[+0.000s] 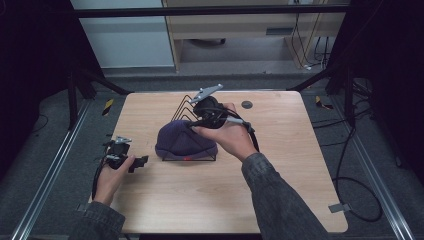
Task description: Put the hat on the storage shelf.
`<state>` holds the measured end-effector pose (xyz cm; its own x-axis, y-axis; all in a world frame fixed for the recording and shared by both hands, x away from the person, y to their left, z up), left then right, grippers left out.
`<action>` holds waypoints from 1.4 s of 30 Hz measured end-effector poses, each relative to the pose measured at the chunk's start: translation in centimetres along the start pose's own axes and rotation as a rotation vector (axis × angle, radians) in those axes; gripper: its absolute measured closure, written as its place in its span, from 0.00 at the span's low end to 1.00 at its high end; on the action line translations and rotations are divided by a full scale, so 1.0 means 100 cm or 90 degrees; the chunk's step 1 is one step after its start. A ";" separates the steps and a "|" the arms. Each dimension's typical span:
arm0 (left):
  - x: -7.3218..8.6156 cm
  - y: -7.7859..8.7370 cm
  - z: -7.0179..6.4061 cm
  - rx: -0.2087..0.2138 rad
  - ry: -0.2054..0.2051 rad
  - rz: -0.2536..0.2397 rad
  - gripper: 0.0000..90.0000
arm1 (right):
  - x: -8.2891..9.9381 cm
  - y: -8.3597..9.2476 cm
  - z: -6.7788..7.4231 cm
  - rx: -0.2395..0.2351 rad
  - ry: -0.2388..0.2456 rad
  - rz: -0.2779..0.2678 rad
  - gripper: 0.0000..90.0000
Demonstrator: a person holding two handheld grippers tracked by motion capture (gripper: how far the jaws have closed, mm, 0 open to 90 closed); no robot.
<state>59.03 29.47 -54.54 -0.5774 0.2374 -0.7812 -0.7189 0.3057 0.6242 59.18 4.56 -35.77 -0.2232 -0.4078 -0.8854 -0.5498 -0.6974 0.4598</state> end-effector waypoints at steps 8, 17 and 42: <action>0.010 -0.007 0.001 -0.005 -0.015 0.035 0.06 | 0.013 0.023 -0.015 0.036 -0.028 -0.010 0.21; 0.019 -0.011 0.002 -0.009 -0.018 0.061 0.02 | 0.073 0.075 -0.044 0.095 -0.067 -0.014 0.11; 0.020 -0.012 0.000 -0.006 -0.017 0.040 0.00 | 0.287 0.127 -0.088 0.219 -0.251 0.055 0.16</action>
<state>58.73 29.56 -56.85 -0.6109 0.2810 -0.7401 -0.6851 0.2808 0.6721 52.90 -21.21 -54.75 -0.5286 -0.1558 -0.8345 -0.7337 -0.4107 0.5413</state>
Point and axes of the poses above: each handheld gripper's, and its own axes: y roughly backward along the jaws, x roughly out of its underside, z roughly to its left, the point moved 9 cm from there along -y, roughly forward along the jaws, and after that the axes turned 10 degrees about -z, right-handed, at the moved point
